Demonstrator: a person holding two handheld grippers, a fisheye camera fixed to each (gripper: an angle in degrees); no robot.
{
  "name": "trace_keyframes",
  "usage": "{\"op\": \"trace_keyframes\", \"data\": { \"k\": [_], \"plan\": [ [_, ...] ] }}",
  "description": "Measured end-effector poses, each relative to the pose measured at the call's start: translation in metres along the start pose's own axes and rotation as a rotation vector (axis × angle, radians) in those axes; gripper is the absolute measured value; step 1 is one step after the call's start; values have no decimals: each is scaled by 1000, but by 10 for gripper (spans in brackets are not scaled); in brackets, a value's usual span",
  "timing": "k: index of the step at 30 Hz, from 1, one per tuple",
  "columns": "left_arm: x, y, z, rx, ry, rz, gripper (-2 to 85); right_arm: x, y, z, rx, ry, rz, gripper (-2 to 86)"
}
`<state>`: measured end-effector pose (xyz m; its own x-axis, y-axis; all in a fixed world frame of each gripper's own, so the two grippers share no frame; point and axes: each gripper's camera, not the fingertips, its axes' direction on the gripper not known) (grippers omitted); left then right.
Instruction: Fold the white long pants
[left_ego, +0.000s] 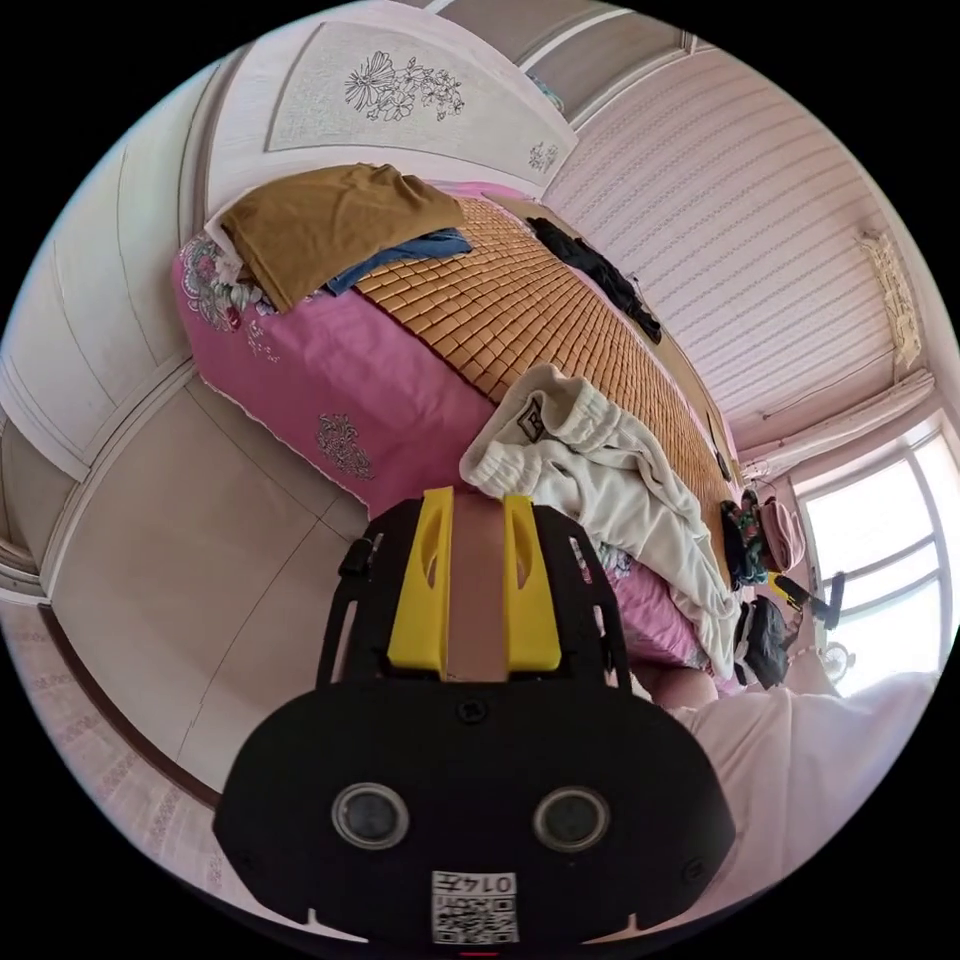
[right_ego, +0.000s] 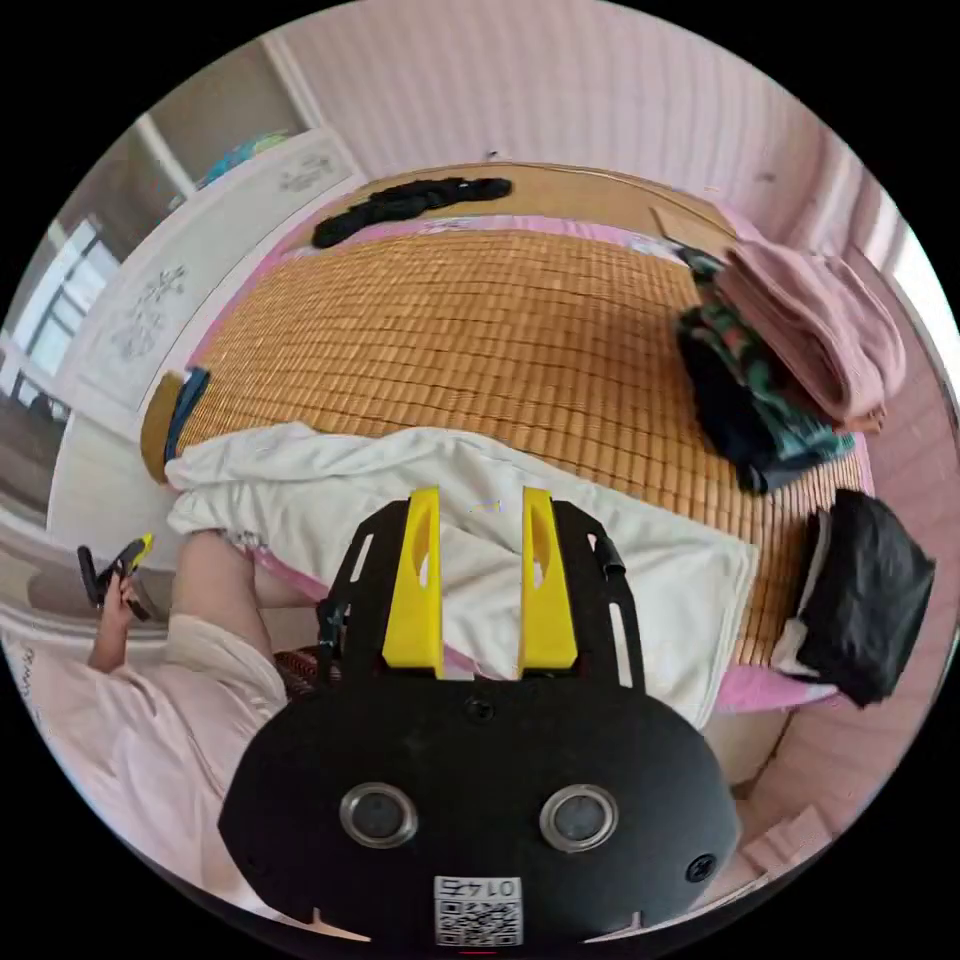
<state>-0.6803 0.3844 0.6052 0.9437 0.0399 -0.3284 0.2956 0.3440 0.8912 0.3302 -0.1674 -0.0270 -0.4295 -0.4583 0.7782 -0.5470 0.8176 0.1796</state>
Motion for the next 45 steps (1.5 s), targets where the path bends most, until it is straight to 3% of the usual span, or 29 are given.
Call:
{"op": "trace_keyframes", "data": {
  "k": [3,7,9,12,14,16,21,25,28,30,33,36,40,43,45],
  "plan": [
    [0,-7,19,-22,87,-51,138,-171,-42,49,-89,-96,-421,140],
    [0,-8,35,-39,120,-63,153,-351,-52,88,-167,-309,-710,157],
    [-1,-12,43,-47,86,-58,145,-446,-44,115,-184,-213,-881,162],
    [-7,-20,60,-124,46,-71,125,-506,-34,167,-186,59,-969,116],
    [-14,-21,67,-167,68,-99,110,-511,-36,194,-264,102,-963,48],
    [-20,-19,67,-185,103,-84,66,-503,-46,190,-283,-5,-896,36],
    [20,-1,28,-34,83,130,30,-437,-71,81,-8,-78,-720,19],
    [85,24,-40,151,299,483,27,-355,-70,-18,179,-111,-531,14],
    [150,46,-84,253,466,773,24,-275,-43,-109,391,-186,-326,11],
    [193,53,-101,340,603,883,20,-236,-18,-184,565,-128,-229,10],
    [262,37,-124,437,811,999,14,-247,-24,-301,732,145,-262,11],
    [291,16,-155,544,992,1003,13,-280,-37,-385,901,144,-337,16],
    [263,7,-145,507,1041,891,13,-326,-100,-350,682,133,-483,18],
    [213,14,-96,343,864,660,12,-349,-153,-211,384,133,-503,16],
    [180,25,-60,203,713,507,12,-360,-170,-70,119,101,-490,14]
  ]
}}
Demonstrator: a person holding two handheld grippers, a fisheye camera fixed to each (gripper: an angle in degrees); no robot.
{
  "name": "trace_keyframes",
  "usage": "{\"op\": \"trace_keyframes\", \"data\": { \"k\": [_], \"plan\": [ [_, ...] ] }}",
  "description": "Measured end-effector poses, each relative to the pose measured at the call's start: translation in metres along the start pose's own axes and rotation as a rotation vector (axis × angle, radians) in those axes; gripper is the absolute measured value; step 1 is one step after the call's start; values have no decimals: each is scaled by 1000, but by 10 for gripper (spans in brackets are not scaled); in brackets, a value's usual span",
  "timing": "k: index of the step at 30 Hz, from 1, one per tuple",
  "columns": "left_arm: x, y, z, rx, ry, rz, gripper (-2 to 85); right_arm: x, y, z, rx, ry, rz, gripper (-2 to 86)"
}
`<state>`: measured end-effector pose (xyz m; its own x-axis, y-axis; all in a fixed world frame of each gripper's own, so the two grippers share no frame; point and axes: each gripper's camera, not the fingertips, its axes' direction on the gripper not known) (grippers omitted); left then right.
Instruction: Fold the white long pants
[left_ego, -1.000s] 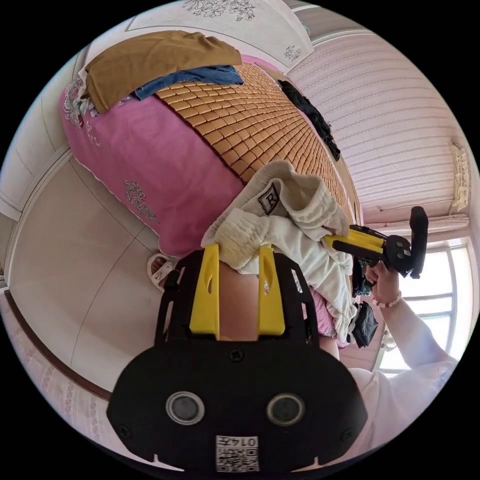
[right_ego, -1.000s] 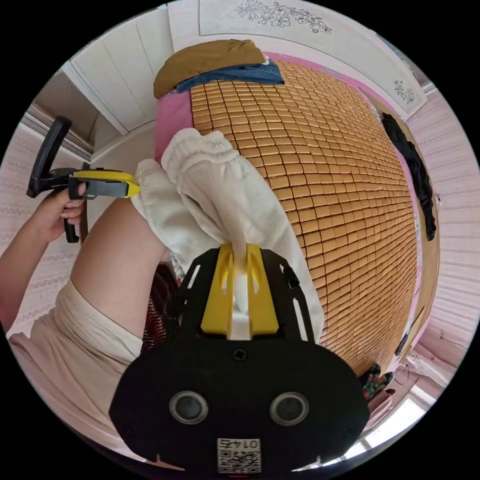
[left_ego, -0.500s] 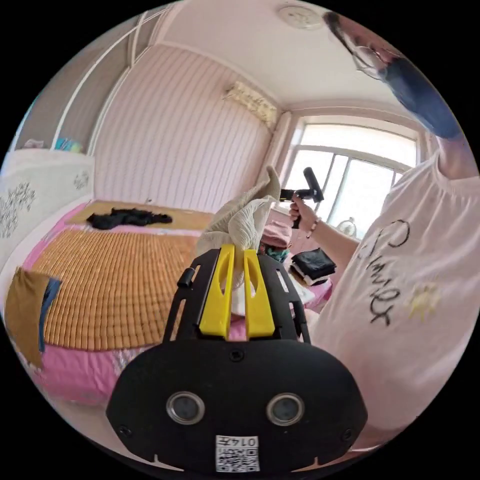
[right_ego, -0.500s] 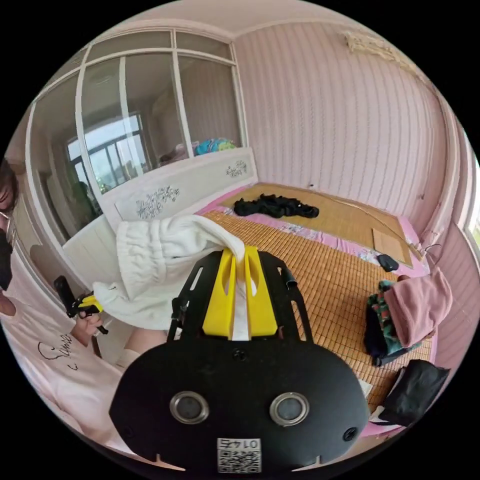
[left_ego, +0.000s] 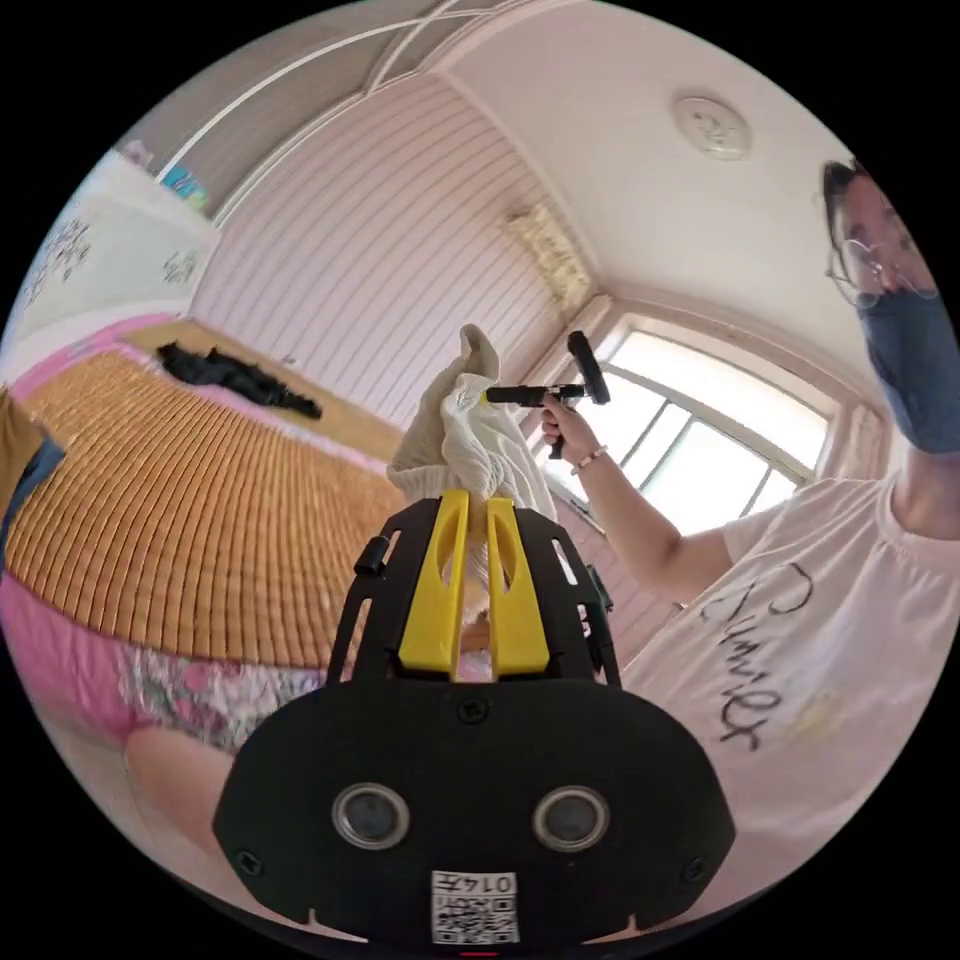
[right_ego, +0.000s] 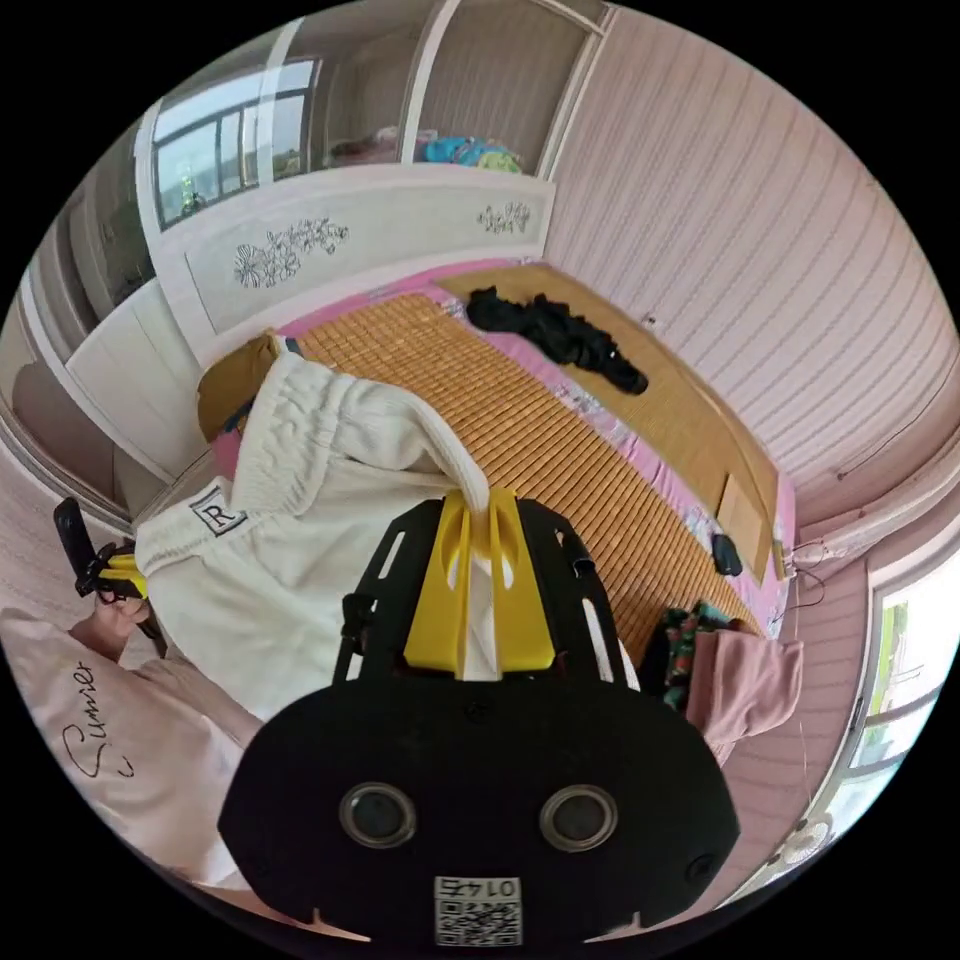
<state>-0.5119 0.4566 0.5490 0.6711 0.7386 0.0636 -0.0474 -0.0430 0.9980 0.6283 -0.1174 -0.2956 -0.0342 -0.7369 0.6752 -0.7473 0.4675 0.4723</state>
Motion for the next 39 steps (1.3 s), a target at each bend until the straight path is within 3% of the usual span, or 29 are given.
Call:
{"op": "trace_keyframes", "data": {
  "k": [3,6,11,14,18,22,25,28,34,39],
  "plan": [
    [-35,50,10,-190,-184,-158,11,-35,19,141,-251,-187,27,12],
    [-51,74,15,-300,-285,-229,13,-62,32,195,-319,-204,12,12],
    [-55,45,-11,-116,-260,-253,17,-54,-30,144,-197,-164,-74,15],
    [-39,-8,-37,31,-342,-90,29,-49,-106,90,-61,-238,-141,26],
    [-69,-61,-71,96,-661,-94,64,-76,-208,89,-4,-331,-157,111],
    [-144,-54,-93,8,-1007,-278,76,-96,-207,144,-130,-321,-159,140],
    [-174,-31,-96,-55,-931,-403,72,-83,-137,190,-206,-228,-210,139],
    [-171,-19,-69,-125,-844,-359,65,-32,-32,230,-336,-204,-175,139],
    [-164,-32,19,-284,-737,-210,74,119,191,227,-520,-148,212,139],
    [-179,-75,84,-340,-668,-160,88,249,320,160,-400,-140,709,142]
  ]
}}
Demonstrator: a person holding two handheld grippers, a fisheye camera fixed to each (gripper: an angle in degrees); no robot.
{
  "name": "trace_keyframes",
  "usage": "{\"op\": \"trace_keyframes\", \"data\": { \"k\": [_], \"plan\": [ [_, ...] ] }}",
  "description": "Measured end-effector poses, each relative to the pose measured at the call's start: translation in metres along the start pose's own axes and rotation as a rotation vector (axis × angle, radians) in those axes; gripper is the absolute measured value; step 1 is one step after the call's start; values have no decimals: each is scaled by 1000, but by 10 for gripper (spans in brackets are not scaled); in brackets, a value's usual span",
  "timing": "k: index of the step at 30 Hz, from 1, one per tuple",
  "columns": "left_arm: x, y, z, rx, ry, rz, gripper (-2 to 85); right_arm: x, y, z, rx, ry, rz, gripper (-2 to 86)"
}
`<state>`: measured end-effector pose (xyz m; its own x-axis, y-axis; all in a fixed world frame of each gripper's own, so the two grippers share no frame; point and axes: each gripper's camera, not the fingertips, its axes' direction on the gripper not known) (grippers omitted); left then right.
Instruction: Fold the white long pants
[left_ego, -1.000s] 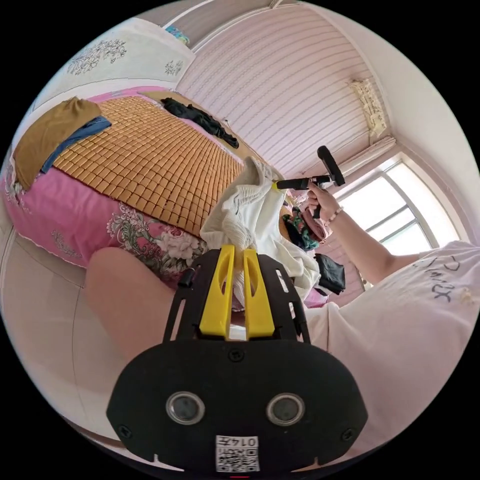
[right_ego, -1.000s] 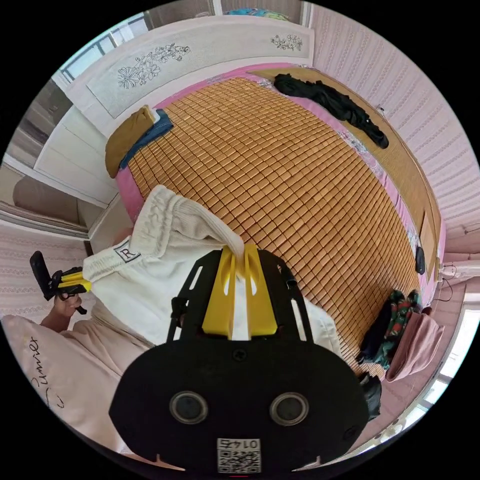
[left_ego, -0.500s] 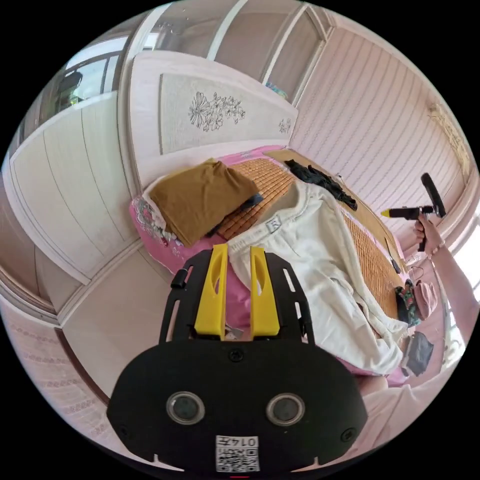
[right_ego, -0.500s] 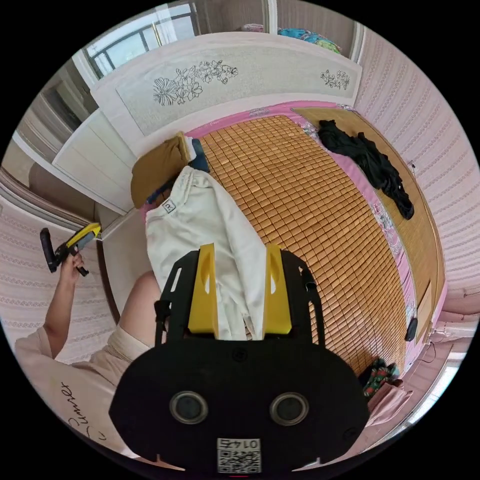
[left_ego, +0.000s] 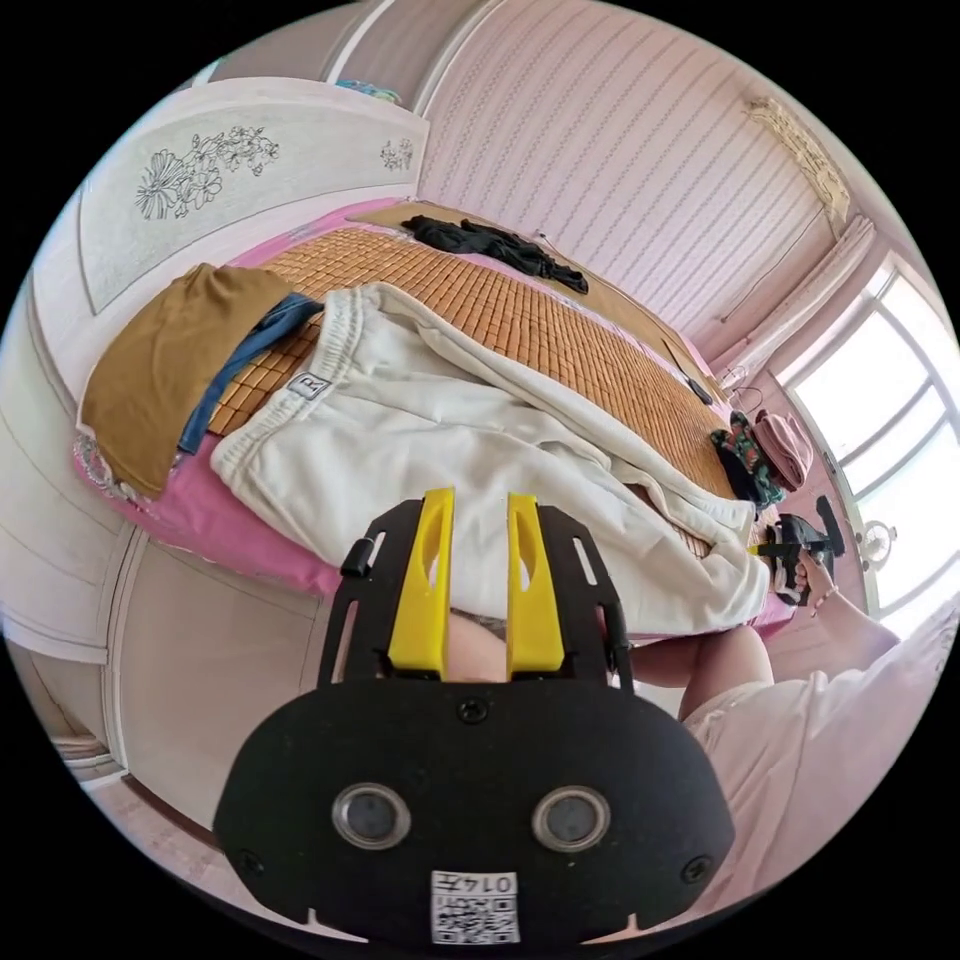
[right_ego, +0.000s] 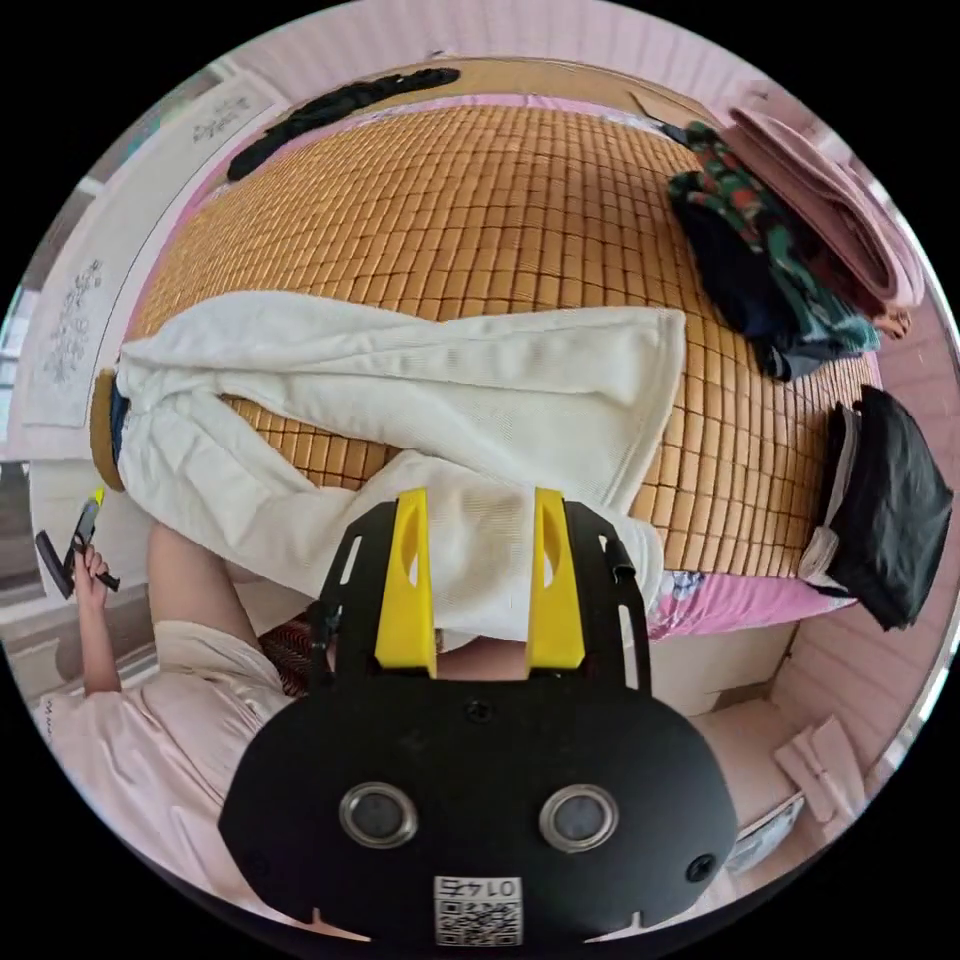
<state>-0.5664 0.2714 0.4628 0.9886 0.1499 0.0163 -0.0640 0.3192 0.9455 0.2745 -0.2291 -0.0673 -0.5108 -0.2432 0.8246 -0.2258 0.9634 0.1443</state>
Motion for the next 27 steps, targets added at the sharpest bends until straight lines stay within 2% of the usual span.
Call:
{"op": "trace_keyframes", "data": {
  "k": [5,8,13,15,17,19,20,22,24,27],
  "plan": [
    [15,-75,33,22,2,-8,107,109,6,-53,200,-131,283,147],
    [12,-122,62,3,51,-98,112,149,-10,-74,236,-150,331,154],
    [18,-188,136,-121,151,-248,159,180,-49,-87,197,-66,301,182],
    [24,-201,165,-179,162,-286,158,185,-66,-86,144,-55,249,159],
    [28,-210,188,-217,108,-325,130,190,-73,-83,85,-71,221,112],
    [22,-219,201,-228,22,-422,62,194,-74,-97,82,-43,211,53],
    [19,-221,202,-229,39,-442,49,198,-72,-114,110,-15,199,22],
    [11,-233,200,-164,209,-505,37,208,-72,-145,142,10,173,13],
    [25,-256,193,-118,221,-440,40,228,-83,-191,189,-28,133,10],
    [66,-309,187,-69,106,-303,75,254,-120,-246,252,-81,166,21]
  ]
}}
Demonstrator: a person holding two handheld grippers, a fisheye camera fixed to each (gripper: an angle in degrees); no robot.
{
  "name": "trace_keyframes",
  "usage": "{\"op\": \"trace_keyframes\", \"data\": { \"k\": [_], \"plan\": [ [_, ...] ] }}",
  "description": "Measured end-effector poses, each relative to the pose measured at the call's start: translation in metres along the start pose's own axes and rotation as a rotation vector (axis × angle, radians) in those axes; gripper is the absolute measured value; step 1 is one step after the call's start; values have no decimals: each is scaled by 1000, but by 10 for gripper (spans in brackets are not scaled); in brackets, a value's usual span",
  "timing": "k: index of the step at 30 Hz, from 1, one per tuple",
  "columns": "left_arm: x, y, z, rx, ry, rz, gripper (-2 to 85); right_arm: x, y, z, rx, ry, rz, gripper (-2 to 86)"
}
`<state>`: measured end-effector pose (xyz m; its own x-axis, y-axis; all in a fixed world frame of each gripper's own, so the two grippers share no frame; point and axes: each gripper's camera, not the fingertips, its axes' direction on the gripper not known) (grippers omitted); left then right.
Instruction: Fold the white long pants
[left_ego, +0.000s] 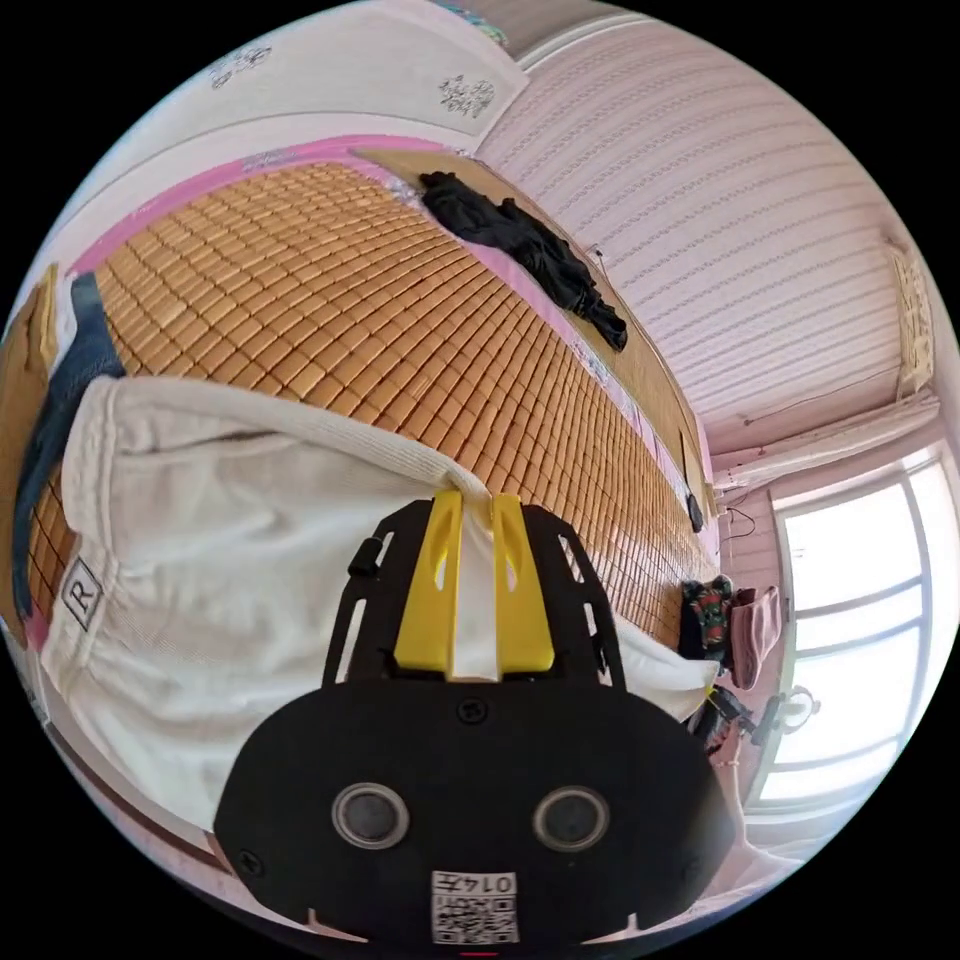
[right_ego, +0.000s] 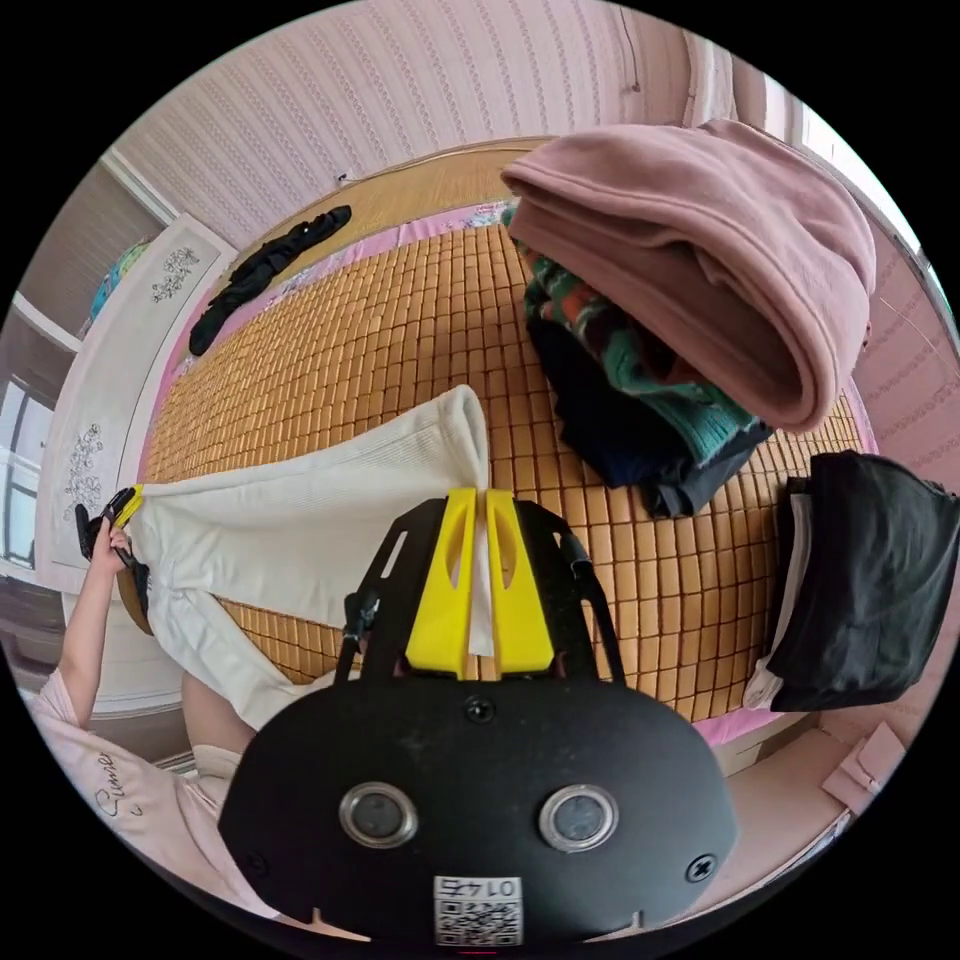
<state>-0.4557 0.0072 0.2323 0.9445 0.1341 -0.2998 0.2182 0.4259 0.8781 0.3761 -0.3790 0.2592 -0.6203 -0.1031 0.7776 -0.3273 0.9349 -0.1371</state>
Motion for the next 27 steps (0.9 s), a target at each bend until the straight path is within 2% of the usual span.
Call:
{"op": "trace_keyframes", "data": {
  "k": [2,4,6,8,11,13,16,17,20,21,22,25,27],
  "plan": [
    [22,-15,14,-47,-24,14,128,9,-31,-8,-42,-13,60,44],
    [39,-17,23,-82,-13,18,135,15,-43,-11,-109,68,113,85],
    [49,-7,18,-47,2,78,135,9,-29,-28,-123,70,61,101],
    [60,12,17,-91,-4,200,136,3,1,-43,-115,69,1,105],
    [81,82,19,-240,15,464,135,10,74,-56,-183,57,-36,124],
    [99,160,19,-328,9,664,137,25,123,-65,-214,56,5,134],
    [120,251,17,-263,14,836,155,56,188,-77,-244,-33,133,108],
    [125,267,20,-248,9,861,156,65,205,-76,-295,-127,158,91],
    [143,324,63,-346,-115,922,157,68,224,-88,-371,-263,161,61],
    [144,336,83,-401,-204,909,155,63,223,-107,-348,-259,126,48],
    [146,345,83,-319,-217,915,152,59,221,-119,-327,-251,106,41],
    [157,352,90,-342,-261,919,134,48,210,-209,-126,-280,32,30],
    [162,352,92,-374,-264,932,81,41,207,-290,59,-288,-21,27]
  ]
}}
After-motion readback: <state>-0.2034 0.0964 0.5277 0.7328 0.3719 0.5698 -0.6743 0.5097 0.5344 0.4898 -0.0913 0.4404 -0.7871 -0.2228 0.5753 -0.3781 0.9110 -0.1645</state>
